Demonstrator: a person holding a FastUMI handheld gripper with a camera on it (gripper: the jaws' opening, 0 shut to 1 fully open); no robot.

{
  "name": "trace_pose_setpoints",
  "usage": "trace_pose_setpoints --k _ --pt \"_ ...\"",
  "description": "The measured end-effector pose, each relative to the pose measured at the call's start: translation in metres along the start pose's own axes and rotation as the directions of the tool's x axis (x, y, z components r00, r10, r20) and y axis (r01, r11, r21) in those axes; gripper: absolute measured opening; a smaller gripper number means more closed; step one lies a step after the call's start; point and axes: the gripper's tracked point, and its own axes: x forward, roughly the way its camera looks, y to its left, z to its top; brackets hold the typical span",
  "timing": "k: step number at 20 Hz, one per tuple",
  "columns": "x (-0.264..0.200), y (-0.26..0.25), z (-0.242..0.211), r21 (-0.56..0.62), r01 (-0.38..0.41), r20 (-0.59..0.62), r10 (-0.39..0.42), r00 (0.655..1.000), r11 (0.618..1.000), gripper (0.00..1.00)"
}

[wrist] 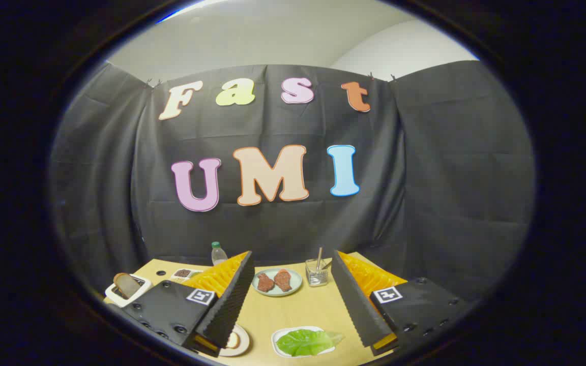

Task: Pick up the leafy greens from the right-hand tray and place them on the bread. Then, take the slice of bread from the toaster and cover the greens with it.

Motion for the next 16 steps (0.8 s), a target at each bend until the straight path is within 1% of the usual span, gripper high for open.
trace_pose_setpoints --k 12,16 --pt "-0.005 -0.015 -0.009 0.002 0.03 -0.029 -0.03 0.999 1.0 0.97" --pt "-0.004 -0.015 -0.022 0.004 0.031 -0.069 -0.031 0.997 0.999 0.97"
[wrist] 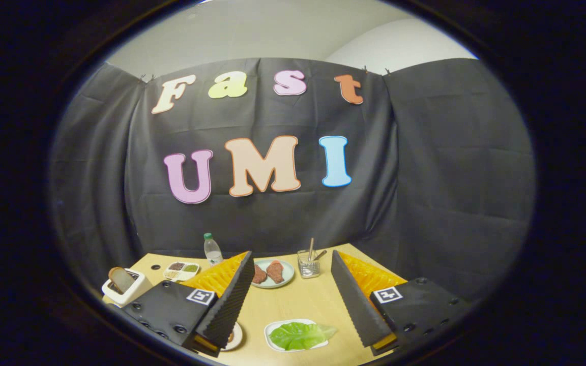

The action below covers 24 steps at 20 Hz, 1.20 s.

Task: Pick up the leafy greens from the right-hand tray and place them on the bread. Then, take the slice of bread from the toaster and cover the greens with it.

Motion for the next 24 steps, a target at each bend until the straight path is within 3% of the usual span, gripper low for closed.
trace_pose_setpoints --k 7,12,18,24 --pt "0.009 -0.001 -0.045 0.01 -0.051 -0.137 0.052 0.989 0.999 0.97" --pt "0.025 -0.017 -0.097 -0.03 -0.099 -0.299 0.086 0.95 0.995 0.97" --pt "0.043 -0.026 -0.165 -0.022 -0.208 -0.512 0.167 0.842 0.978 0.97" --pt "0.064 -0.048 -0.235 0.029 -0.26 -0.706 0.204 0.678 0.965 0.97"
